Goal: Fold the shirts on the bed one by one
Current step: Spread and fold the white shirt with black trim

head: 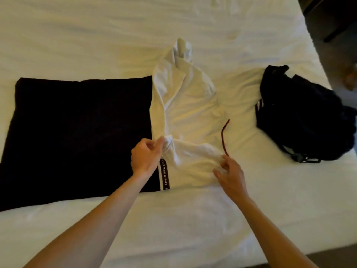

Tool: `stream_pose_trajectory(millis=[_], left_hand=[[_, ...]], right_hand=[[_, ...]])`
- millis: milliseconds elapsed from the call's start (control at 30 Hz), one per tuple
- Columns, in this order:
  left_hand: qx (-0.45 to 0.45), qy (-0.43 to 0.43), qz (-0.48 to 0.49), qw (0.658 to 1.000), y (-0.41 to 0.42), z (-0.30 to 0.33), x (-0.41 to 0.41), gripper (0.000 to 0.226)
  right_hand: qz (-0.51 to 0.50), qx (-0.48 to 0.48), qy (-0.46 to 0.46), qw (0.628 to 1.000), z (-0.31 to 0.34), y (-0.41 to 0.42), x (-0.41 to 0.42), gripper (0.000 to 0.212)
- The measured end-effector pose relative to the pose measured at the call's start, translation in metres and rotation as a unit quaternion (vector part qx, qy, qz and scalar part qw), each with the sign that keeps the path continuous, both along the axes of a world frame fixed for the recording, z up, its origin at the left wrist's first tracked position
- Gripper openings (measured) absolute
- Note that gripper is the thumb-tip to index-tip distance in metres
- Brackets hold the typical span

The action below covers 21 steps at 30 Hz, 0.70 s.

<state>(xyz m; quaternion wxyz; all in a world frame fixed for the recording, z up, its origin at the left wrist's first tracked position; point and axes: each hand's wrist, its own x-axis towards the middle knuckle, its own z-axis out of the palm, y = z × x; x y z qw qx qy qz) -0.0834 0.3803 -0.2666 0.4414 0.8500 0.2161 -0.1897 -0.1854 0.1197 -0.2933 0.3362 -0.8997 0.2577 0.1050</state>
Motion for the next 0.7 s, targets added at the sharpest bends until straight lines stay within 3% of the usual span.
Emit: stream_pose_trajectory(millis=[67, 133, 200, 333, 400, 467, 533, 600, 700], left_hand=[[0.039, 0.111, 0.005, 0.993, -0.024, -0.006, 0.020, 0.100], [0.049, 0.160, 0.033, 0.985, -0.035, -0.011, 0.031, 0.129], [0.060, 0.160, 0.040, 0.984, -0.036, -0.020, 0.033, 0.120], [0.066, 0.127, 0.035, 0.989, -0.032, -0.035, 0.032, 0.056], [0.039, 0.100, 0.050, 0.993, -0.033, -0.037, 0.031, 0.030], [0.011, 0.067, 0.033, 0.997, -0.034, -0.036, 0.028, 0.016], [0.007, 0.040, 0.030, 0.999, -0.033, -0.038, 0.024, 0.023], [0.007, 0.033, 0.083, 0.996, -0.035, -0.036, 0.029, 0.031], [0.008, 0.035, 0.168, 0.985, -0.041, -0.030, 0.058, 0.075]], right_hand=[[0.019, 0.007, 0.010, 1.000, -0.001, -0.009, 0.005, 0.056], [-0.003, 0.032, 0.009, 0.999, -0.001, -0.013, 0.005, 0.054], [-0.055, 0.049, 0.020, 0.997, -0.002, -0.012, 0.003, 0.049], [-0.060, -0.017, 0.126, 0.990, 0.000, -0.017, 0.011, 0.029], [-0.071, -0.012, 0.121, 0.990, 0.001, -0.021, 0.015, 0.032], [-0.079, -0.018, 0.092, 0.992, -0.001, -0.022, 0.017, 0.020], [-0.059, -0.052, 0.113, 0.991, -0.001, -0.013, 0.017, 0.023], [-0.044, -0.080, 0.104, 0.990, 0.000, 0.000, 0.021, 0.041], [0.012, -0.052, 0.022, 0.998, -0.002, 0.019, 0.037, 0.064]])
